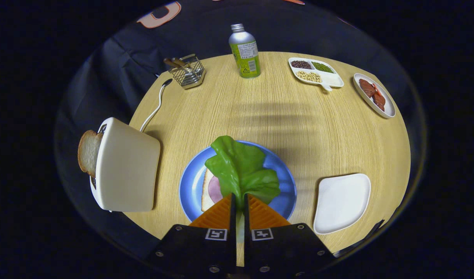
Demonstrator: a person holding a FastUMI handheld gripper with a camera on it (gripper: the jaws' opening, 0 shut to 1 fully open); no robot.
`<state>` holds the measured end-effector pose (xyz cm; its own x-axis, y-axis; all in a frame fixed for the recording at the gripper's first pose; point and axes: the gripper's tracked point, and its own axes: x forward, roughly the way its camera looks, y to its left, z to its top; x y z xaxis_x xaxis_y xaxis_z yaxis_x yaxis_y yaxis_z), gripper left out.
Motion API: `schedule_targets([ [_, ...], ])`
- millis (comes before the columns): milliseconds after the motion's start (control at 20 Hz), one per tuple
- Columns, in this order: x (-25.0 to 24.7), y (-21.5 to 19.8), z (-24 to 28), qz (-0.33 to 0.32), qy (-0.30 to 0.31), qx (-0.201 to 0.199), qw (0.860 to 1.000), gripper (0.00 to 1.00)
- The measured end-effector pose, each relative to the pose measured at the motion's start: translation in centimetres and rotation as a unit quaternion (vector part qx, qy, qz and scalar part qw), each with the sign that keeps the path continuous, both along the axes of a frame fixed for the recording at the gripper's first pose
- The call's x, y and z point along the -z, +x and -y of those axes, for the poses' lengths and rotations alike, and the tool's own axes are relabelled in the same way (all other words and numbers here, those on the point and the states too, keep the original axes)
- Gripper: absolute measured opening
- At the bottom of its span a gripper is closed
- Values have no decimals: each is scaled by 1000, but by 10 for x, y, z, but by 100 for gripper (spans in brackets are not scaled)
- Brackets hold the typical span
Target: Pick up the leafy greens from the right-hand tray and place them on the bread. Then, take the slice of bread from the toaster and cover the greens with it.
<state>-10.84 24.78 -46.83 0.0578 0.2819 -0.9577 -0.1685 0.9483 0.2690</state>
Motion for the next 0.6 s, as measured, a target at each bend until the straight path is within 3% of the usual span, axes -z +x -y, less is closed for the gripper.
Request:
schedule_targets([
  [150, 5, 0, -11, -4, 7, -3, 1000, 9],
  [350, 13, -6, -17, -10, -6, -25, 1000, 18],
  [500, 8, 1, -18, 5, -16, -30, 999, 36],
  [600, -3, 7, -21, 11, -12, -25, 1000, 44],
])
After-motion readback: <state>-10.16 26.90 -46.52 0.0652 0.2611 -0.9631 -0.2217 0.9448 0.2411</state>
